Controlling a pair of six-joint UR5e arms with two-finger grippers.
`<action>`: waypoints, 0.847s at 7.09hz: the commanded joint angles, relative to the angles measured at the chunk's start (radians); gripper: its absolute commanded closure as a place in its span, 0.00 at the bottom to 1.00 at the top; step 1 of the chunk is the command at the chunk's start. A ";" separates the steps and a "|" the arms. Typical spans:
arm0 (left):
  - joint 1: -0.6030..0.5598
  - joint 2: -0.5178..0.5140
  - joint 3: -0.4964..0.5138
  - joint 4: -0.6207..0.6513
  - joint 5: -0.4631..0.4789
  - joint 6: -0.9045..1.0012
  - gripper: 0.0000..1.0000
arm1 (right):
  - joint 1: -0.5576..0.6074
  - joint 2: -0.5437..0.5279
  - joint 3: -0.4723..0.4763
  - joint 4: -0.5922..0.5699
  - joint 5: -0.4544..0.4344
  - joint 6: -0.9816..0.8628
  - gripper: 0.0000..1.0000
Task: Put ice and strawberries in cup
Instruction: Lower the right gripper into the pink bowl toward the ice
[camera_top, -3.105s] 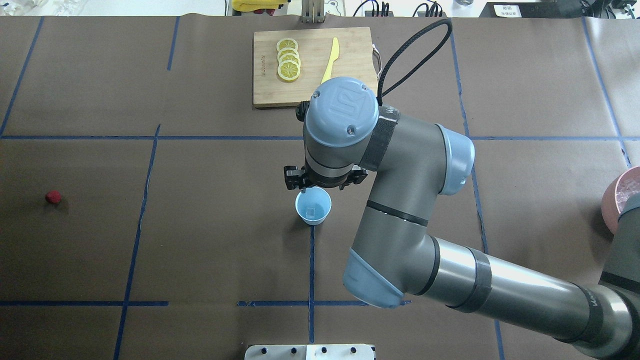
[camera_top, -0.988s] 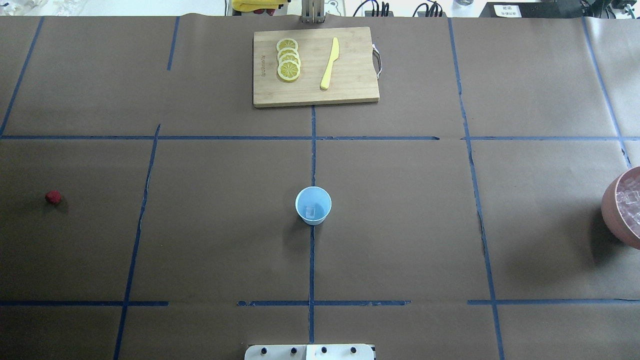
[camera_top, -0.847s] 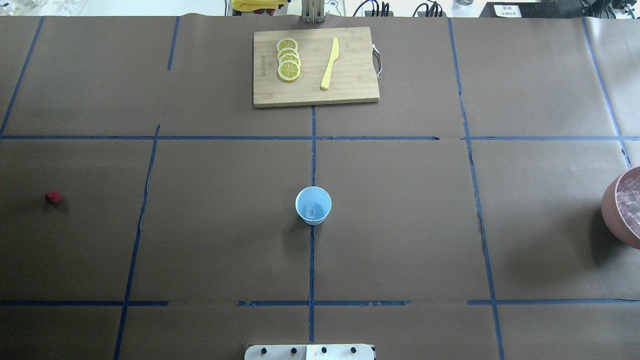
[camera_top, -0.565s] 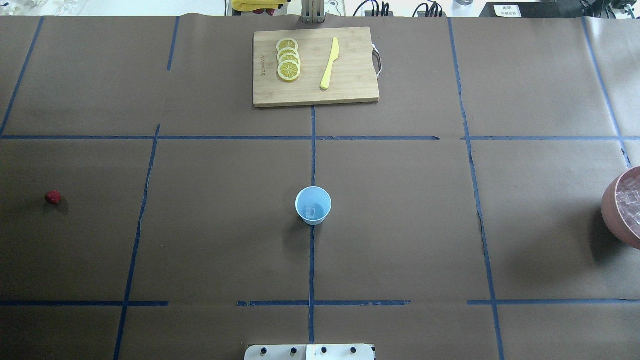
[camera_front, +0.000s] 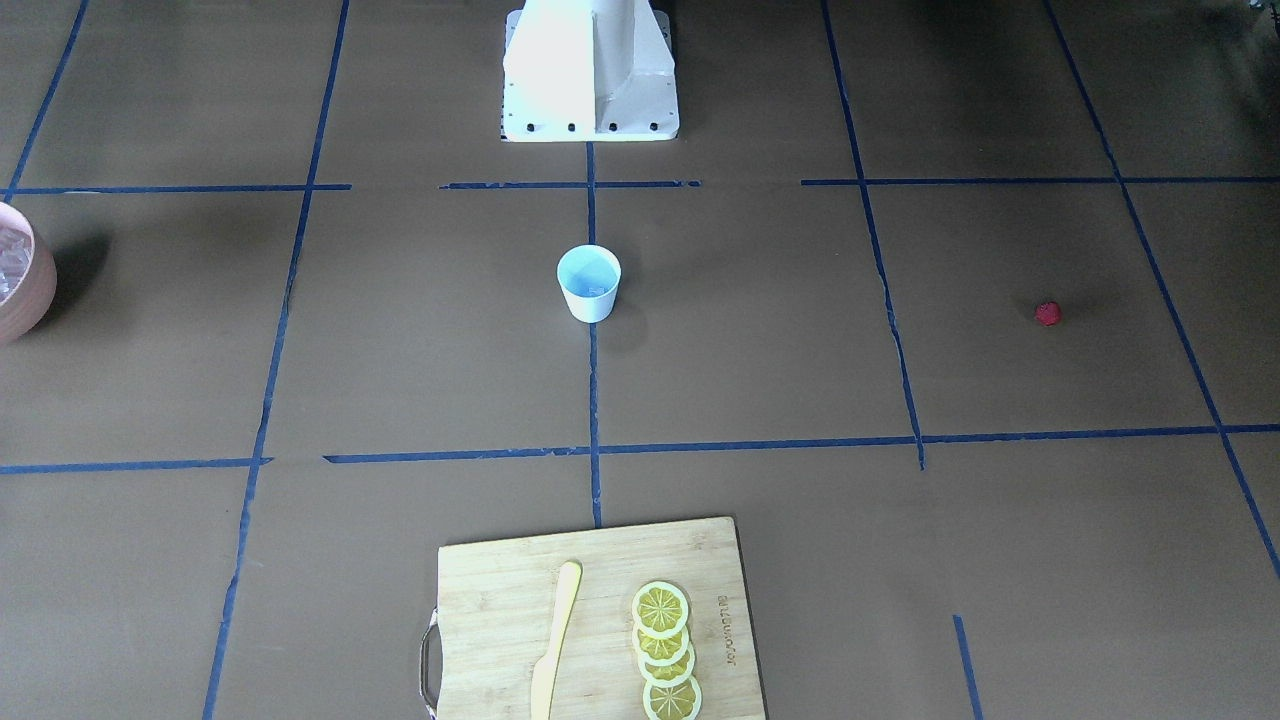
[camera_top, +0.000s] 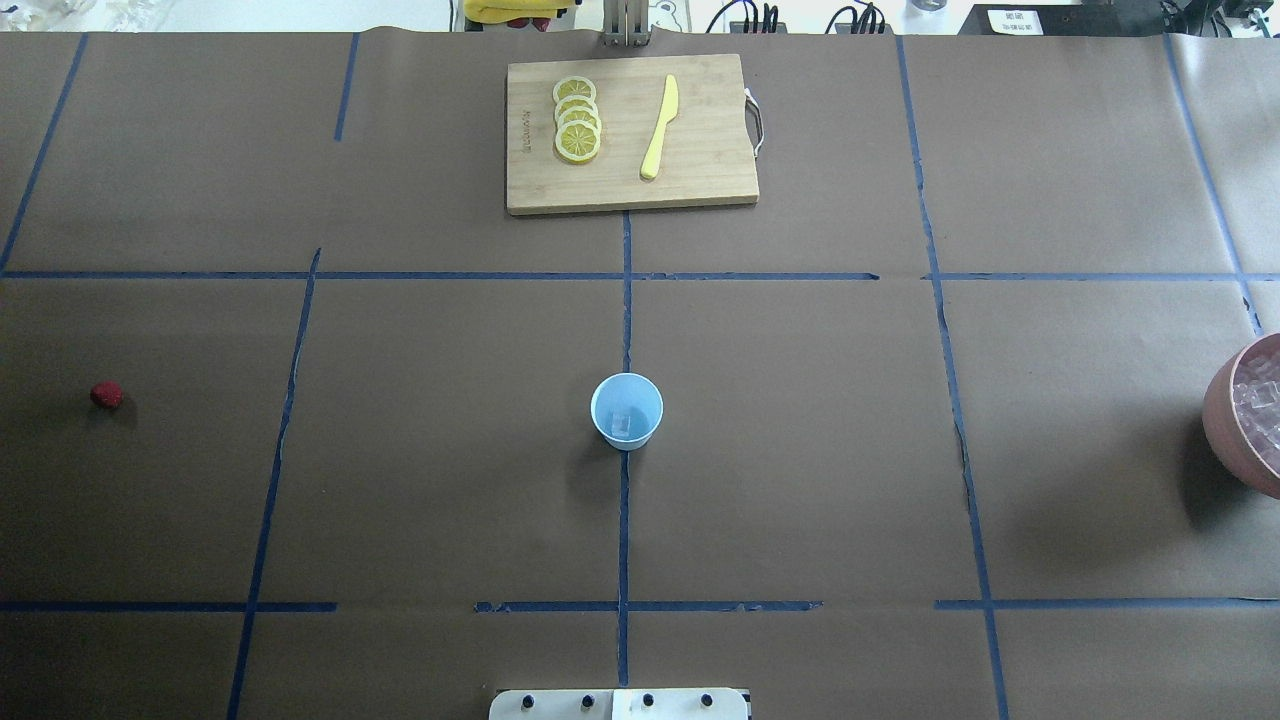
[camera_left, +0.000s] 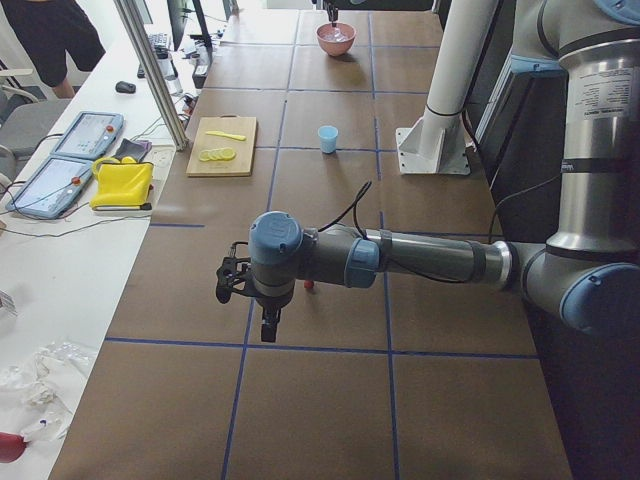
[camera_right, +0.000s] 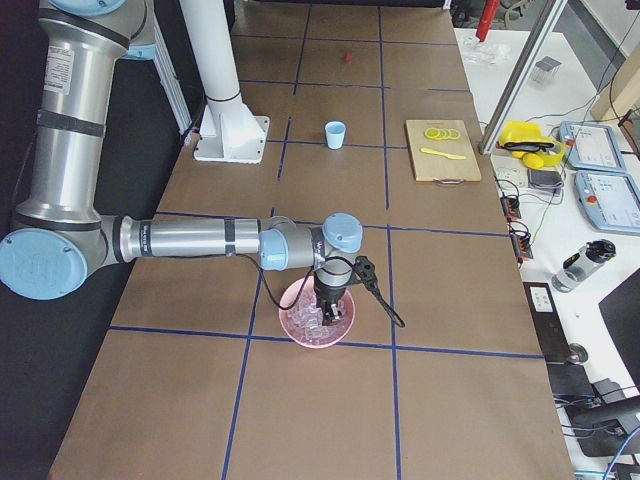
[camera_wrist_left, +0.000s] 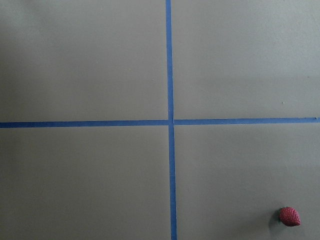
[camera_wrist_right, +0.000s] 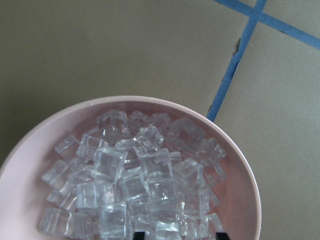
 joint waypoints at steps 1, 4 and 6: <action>0.000 0.000 0.000 0.000 0.000 0.000 0.00 | -0.002 0.000 -0.009 -0.001 -0.002 -0.013 0.47; 0.000 0.006 -0.002 -0.002 -0.002 0.000 0.00 | -0.022 0.000 -0.008 -0.002 0.001 -0.015 0.46; -0.002 0.008 -0.002 0.000 -0.002 0.000 0.00 | -0.038 -0.002 -0.011 -0.004 -0.001 -0.015 0.46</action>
